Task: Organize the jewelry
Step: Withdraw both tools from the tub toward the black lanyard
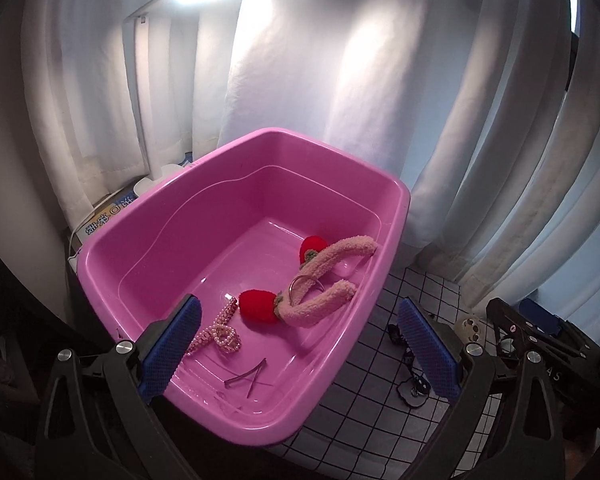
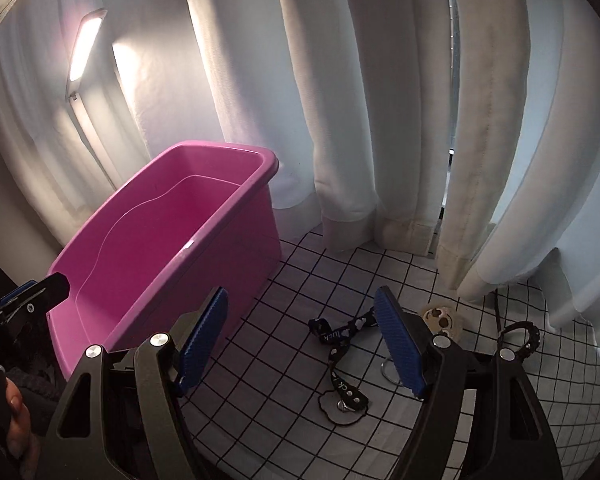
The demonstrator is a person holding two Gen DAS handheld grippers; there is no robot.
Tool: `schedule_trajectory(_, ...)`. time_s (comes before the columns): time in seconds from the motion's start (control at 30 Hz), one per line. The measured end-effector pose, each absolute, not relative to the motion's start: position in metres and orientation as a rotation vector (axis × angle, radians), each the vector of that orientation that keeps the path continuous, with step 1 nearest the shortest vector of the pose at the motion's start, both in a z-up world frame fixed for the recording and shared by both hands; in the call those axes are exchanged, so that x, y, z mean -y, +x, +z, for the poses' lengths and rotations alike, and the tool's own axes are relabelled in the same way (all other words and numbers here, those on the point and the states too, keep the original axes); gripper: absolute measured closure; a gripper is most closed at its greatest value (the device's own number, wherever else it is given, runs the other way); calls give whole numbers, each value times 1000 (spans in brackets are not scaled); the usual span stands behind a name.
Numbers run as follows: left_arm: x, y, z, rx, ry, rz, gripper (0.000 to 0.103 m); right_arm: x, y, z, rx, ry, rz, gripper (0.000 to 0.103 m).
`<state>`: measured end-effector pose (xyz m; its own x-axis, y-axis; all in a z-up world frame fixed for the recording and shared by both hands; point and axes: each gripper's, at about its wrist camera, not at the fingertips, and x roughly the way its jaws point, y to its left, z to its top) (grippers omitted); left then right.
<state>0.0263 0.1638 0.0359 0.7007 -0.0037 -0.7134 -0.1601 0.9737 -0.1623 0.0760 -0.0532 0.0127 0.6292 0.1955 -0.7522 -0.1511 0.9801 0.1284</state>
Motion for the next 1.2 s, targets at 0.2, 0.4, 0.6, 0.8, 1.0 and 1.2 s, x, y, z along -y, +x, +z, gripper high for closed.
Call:
schedule_trajectory(0.2, -107, 23, 23, -831, -180, -40, 6, 140, 38, -7, -915, 101, 50, 31)
schedule_trajectory(0.4, -56, 26, -2, -876, -133, -108, 6, 207, 8, -27, -954, 183, -63, 31)
schedule_trajectory(0.6, -22, 40, -54, -928, -87, -93, 6, 241, -5, -39, -966, 209, -99, 31)
schedule_trajectory(0.8, 1, 53, -113, -1015, -50, -66, 6, 266, -7, -65, -1002, 244, -108, 31)
schedule_trajectory(1.0, 18, 65, -152, -1074, -35, -44, 6, 287, -4, -87, -1023, 256, -122, 31)
schedule_trajectory(1.2, 26, 73, -172, -1105, -28, -2, 6, 308, 10, -106, -1032, 294, -135, 31)
